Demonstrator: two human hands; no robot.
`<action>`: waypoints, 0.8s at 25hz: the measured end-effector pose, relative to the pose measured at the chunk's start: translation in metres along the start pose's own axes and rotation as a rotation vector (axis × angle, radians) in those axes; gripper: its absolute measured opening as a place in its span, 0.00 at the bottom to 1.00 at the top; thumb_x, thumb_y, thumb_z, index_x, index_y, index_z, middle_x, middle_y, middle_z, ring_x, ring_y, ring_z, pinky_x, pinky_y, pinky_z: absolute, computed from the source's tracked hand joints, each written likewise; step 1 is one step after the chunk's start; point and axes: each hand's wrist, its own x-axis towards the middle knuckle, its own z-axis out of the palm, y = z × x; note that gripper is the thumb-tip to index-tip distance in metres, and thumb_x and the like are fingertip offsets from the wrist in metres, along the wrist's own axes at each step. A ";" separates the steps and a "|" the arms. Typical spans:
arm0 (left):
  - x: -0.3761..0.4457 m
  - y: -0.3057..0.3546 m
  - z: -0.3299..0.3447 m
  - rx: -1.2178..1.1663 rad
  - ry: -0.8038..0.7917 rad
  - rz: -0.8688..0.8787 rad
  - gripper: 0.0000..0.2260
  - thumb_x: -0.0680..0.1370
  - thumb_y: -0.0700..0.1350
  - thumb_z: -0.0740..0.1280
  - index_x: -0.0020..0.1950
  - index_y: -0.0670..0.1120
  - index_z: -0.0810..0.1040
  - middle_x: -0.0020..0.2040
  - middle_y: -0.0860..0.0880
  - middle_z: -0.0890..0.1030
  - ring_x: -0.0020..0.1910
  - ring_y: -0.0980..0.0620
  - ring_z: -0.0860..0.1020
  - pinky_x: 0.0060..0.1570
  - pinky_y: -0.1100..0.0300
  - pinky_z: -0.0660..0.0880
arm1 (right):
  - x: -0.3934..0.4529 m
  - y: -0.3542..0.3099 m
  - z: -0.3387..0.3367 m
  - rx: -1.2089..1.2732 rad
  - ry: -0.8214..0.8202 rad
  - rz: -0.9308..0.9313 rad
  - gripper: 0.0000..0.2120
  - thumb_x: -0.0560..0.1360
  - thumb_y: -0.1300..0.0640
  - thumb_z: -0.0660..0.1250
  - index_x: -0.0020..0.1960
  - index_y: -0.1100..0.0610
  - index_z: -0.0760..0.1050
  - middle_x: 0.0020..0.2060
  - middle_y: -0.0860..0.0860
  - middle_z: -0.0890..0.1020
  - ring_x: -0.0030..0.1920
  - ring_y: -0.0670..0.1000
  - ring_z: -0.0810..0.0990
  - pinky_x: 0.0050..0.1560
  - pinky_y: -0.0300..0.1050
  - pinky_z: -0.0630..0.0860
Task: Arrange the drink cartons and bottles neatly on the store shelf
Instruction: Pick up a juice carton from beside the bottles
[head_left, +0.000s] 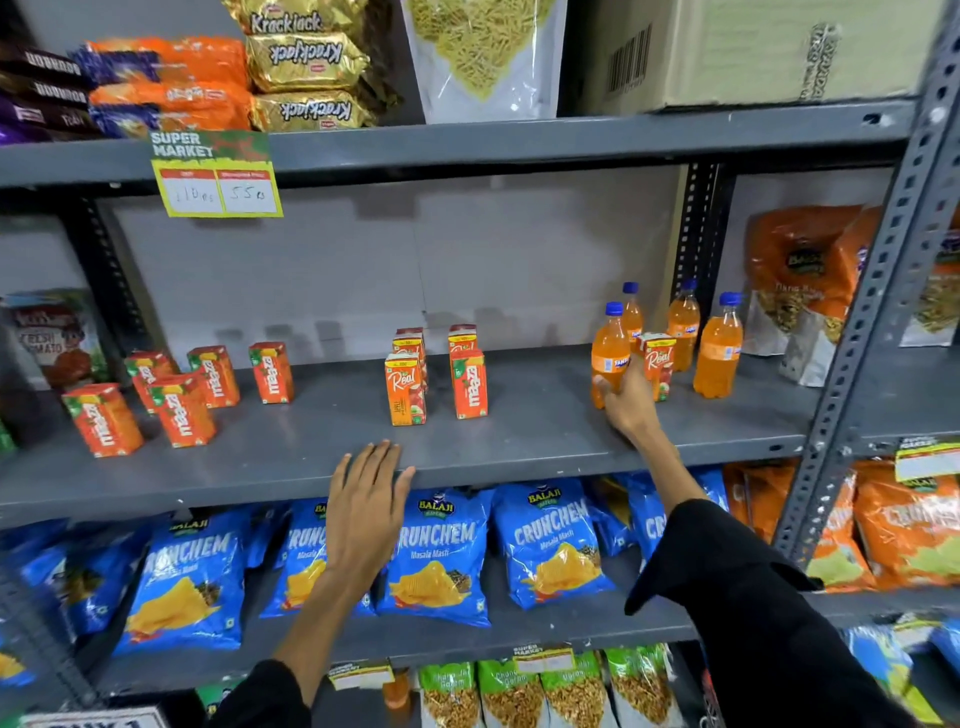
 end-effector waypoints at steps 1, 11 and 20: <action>0.000 0.000 0.001 -0.008 0.009 -0.001 0.25 0.84 0.55 0.50 0.69 0.43 0.77 0.67 0.45 0.80 0.69 0.45 0.75 0.73 0.47 0.63 | 0.001 0.000 0.000 -0.008 0.005 0.002 0.24 0.79 0.60 0.66 0.72 0.61 0.62 0.66 0.60 0.75 0.67 0.60 0.74 0.66 0.52 0.68; 0.000 0.001 0.004 -0.020 0.022 0.008 0.24 0.84 0.54 0.52 0.70 0.42 0.76 0.67 0.45 0.79 0.69 0.44 0.74 0.73 0.46 0.64 | -0.039 -0.009 0.008 -0.108 0.210 0.059 0.29 0.80 0.60 0.64 0.78 0.57 0.57 0.69 0.59 0.73 0.68 0.60 0.74 0.67 0.59 0.72; 0.000 -0.004 -0.003 -0.012 0.002 0.048 0.26 0.84 0.57 0.50 0.70 0.43 0.76 0.68 0.45 0.79 0.69 0.45 0.75 0.72 0.47 0.65 | -0.093 -0.055 0.081 -0.050 0.053 -0.219 0.24 0.80 0.60 0.66 0.74 0.59 0.67 0.69 0.55 0.75 0.69 0.53 0.73 0.70 0.44 0.67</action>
